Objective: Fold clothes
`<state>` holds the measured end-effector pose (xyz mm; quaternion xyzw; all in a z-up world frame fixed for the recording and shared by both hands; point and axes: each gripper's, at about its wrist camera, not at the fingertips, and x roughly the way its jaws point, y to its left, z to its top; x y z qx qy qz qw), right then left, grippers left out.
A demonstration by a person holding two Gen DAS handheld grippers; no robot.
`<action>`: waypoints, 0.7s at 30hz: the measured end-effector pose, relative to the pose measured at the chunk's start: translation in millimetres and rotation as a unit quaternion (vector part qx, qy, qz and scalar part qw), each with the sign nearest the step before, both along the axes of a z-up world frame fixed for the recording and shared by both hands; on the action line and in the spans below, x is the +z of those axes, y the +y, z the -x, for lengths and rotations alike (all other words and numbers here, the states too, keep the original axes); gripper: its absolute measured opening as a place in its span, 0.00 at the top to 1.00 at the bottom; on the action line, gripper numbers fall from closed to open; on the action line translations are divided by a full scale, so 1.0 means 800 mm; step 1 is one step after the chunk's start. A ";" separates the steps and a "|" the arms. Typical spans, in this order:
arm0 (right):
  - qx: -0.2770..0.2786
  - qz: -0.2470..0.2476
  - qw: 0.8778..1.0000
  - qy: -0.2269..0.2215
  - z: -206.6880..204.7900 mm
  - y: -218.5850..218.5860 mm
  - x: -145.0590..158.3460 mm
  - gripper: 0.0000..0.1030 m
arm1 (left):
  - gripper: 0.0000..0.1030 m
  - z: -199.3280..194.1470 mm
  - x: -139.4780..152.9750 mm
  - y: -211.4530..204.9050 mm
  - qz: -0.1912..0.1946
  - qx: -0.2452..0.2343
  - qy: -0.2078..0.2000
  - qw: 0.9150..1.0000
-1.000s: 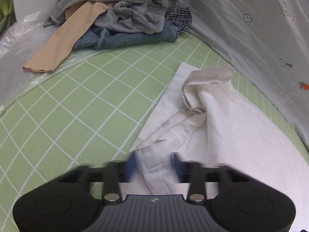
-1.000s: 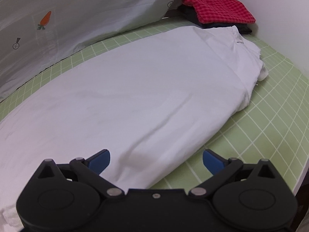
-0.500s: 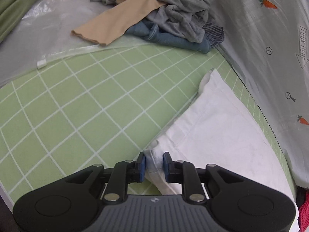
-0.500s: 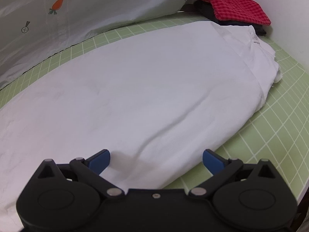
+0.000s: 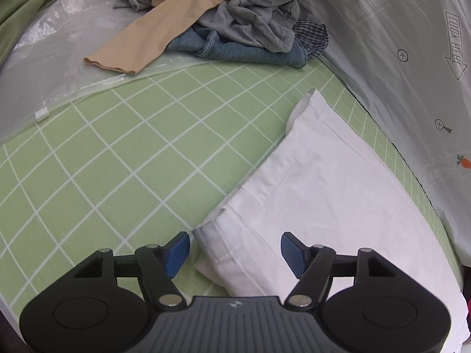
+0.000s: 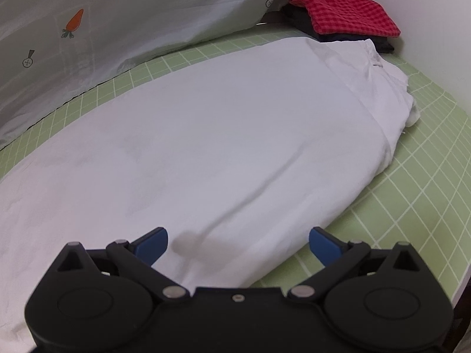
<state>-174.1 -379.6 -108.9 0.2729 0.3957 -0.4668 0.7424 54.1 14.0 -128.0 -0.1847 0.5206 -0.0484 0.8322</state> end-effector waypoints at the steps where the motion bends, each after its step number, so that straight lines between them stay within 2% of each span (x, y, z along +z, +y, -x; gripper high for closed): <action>1: 0.001 -0.002 1.000 0.000 0.000 0.000 -0.001 0.00 | 0.32 0.002 -0.001 0.000 0.002 0.003 0.001 1.000; 7: 0.008 -0.002 1.000 0.003 0.004 -0.002 0.001 0.00 | 0.31 0.013 -0.008 -0.006 0.008 0.002 0.006 1.000; 14: 0.015 -0.005 1.000 0.012 0.014 -0.007 0.001 0.00 | 0.27 0.027 -0.018 -0.001 0.043 0.062 -0.008 0.997; 21: 0.016 0.002 1.000 0.016 0.027 -0.018 0.008 0.00 | 0.27 0.041 -0.022 -0.009 0.063 0.087 -0.024 0.994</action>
